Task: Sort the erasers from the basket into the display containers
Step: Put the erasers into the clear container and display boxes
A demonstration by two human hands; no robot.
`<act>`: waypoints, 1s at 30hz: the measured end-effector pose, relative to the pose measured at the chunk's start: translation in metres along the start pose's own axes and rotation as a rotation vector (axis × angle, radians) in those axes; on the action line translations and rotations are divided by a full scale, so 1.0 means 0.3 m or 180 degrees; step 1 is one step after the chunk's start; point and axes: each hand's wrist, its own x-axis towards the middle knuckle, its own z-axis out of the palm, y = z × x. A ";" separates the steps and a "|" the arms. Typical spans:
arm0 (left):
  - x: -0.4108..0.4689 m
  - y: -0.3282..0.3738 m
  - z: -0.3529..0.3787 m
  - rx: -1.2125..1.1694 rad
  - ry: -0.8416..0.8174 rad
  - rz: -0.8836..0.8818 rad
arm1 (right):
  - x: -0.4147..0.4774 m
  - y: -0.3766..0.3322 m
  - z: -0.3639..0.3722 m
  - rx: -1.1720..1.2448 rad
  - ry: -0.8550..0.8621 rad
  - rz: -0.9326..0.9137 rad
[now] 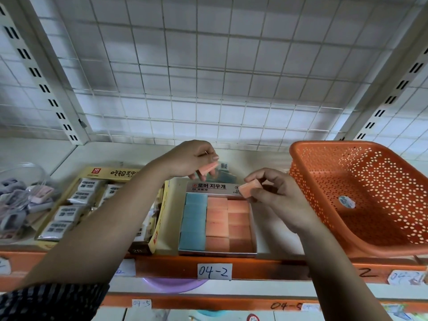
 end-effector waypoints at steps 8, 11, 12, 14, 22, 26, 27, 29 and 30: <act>-0.002 -0.073 0.019 -0.0154 0.0749 0.0246 | -0.007 -0.040 -0.013 -0.1265 -0.0697 0.0005; -0.004 -0.073 0.018 -0.0279 0.0858 0.0281 | -0.006 -0.050 0.003 -0.1772 -0.0965 0.0035; -0.003 -0.071 0.017 -0.0317 0.0880 0.0293 | -0.006 -0.052 0.009 -0.1917 -0.1000 0.0016; -0.003 -0.067 0.019 -0.0380 0.0901 0.0324 | -0.005 -0.050 0.017 -0.2141 -0.0998 -0.0055; -0.012 -0.058 0.019 -0.0587 0.0845 0.0297 | -0.018 -0.050 0.020 -0.2619 -0.0956 -0.0332; -0.017 -0.046 0.016 -0.0708 0.0730 0.0217 | -0.029 -0.044 0.018 -0.2890 -0.1144 -0.0208; -0.018 -0.042 0.016 -0.0722 0.0686 0.0209 | -0.030 -0.040 0.020 -0.2887 -0.1124 -0.0176; -0.021 -0.038 0.016 -0.0781 0.0580 0.0204 | -0.031 -0.035 0.024 -0.2889 -0.1077 -0.0137; -0.022 -0.037 0.016 -0.0803 0.0524 0.0206 | -0.030 -0.032 0.027 -0.2911 -0.1088 -0.0135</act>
